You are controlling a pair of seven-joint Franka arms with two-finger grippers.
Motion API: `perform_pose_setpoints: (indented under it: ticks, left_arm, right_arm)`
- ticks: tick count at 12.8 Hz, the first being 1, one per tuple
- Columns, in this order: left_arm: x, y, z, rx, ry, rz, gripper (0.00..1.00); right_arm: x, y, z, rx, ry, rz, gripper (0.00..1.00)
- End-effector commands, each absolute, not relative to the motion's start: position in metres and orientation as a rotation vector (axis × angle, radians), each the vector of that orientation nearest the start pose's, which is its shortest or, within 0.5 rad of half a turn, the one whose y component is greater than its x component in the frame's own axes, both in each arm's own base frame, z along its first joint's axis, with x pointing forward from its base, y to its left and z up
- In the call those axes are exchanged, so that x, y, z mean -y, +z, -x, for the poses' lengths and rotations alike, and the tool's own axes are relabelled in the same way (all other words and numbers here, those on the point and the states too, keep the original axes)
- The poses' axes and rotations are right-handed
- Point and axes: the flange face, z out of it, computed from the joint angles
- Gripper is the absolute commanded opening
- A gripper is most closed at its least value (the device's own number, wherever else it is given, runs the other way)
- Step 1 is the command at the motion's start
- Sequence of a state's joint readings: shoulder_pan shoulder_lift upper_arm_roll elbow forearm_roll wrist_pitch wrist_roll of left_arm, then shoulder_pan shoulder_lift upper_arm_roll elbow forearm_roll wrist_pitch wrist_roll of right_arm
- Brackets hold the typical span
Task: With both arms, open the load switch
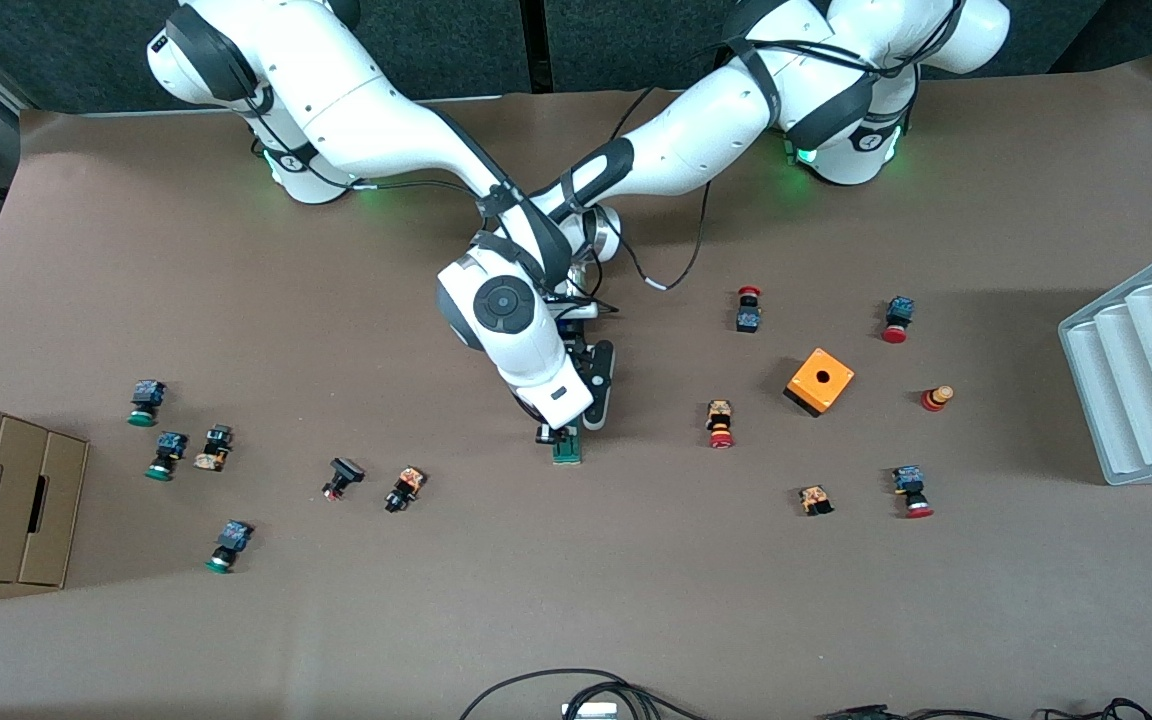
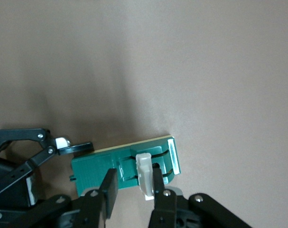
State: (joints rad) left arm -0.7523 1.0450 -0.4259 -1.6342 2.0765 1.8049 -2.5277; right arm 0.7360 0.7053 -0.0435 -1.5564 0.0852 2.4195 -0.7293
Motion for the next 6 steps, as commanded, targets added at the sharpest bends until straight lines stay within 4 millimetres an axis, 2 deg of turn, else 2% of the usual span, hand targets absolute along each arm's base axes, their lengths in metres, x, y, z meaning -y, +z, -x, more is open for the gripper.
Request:
perform_pose_setpoints:
  ticks: [1,6]
  left_arm:
    - [0.5589,0.0439,-0.3443,0.059,-1.896,2.514,0.68]
    - [0.5589,0.0439,-0.3443,0.059,-1.896,2.514,0.68]
  right_arm:
    - [-0.4598,0.2475,-0.5388,1.927,-0.204,2.413,0.37]
    - [-0.4624,0.2486,-0.5367,1.924,-0.205,2.414,0.37]
